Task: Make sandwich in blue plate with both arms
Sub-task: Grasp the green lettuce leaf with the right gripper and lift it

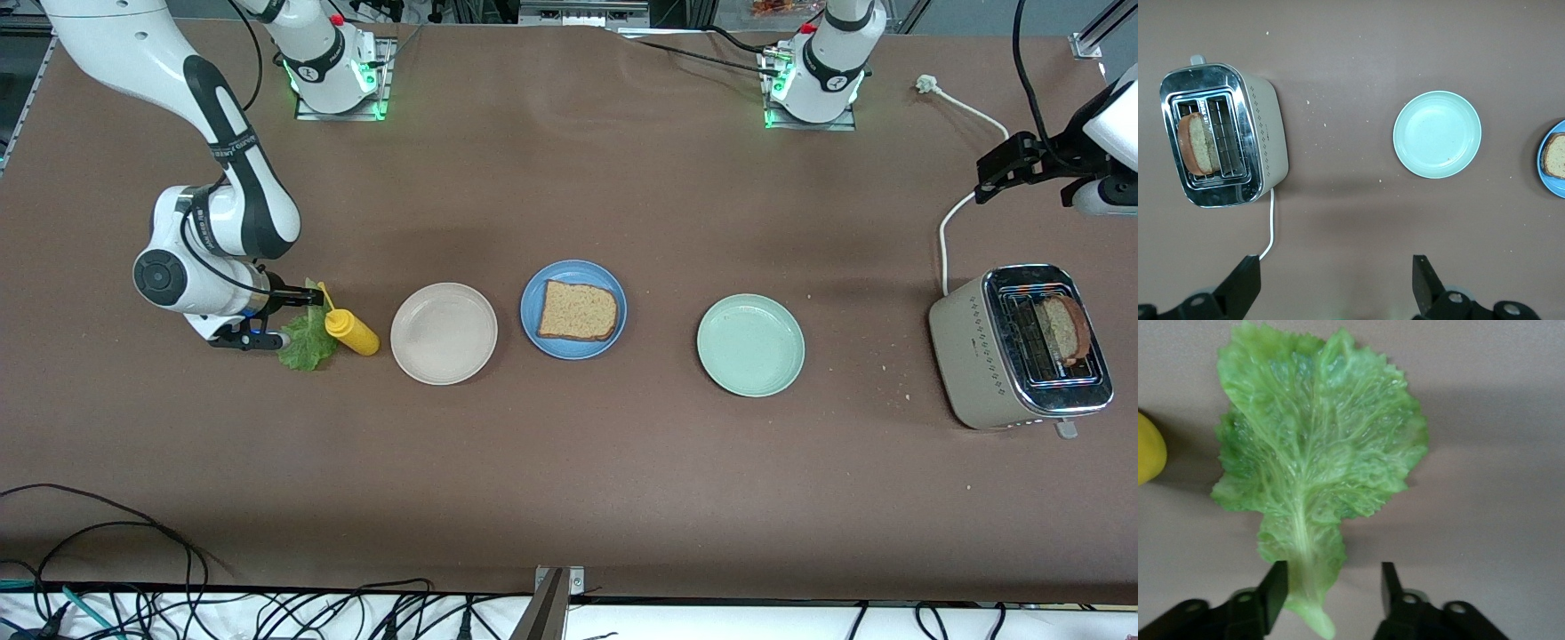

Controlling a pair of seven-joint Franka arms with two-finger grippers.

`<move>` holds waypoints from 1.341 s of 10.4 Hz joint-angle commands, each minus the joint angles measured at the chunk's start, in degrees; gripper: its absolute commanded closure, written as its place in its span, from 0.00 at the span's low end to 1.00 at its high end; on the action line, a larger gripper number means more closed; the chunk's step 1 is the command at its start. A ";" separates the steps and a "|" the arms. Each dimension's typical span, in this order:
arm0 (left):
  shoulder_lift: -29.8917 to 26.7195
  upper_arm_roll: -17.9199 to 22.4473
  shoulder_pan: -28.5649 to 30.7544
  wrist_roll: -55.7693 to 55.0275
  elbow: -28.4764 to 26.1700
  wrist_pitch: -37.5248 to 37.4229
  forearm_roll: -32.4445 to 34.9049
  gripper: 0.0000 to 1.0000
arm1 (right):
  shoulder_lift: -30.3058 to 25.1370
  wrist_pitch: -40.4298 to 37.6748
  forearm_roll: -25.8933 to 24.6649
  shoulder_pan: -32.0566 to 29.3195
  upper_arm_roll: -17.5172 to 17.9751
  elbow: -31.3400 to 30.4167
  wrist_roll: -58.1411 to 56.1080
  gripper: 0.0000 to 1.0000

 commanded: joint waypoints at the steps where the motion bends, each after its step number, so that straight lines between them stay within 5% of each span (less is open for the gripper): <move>1: -0.71 -0.51 0.52 -0.28 1.40 -0.72 4.32 0.00 | 0.24 0.59 0.39 0.20 0.94 0.11 -1.04 0.97; 5: -0.71 -0.69 0.52 -0.55 3.43 -1.59 4.17 0.00 | -1.68 -2.03 0.31 0.11 1.04 2.20 -1.39 1.00; 9: -0.54 -0.60 0.43 -0.72 3.44 -1.60 3.73 0.00 | -3.45 -27.57 0.48 -0.24 0.68 23.00 -0.69 1.00; 14: -0.54 -0.60 0.43 -0.72 3.44 -1.60 3.73 0.00 | -3.54 -36.14 -0.22 0.02 0.86 33.14 -0.60 1.00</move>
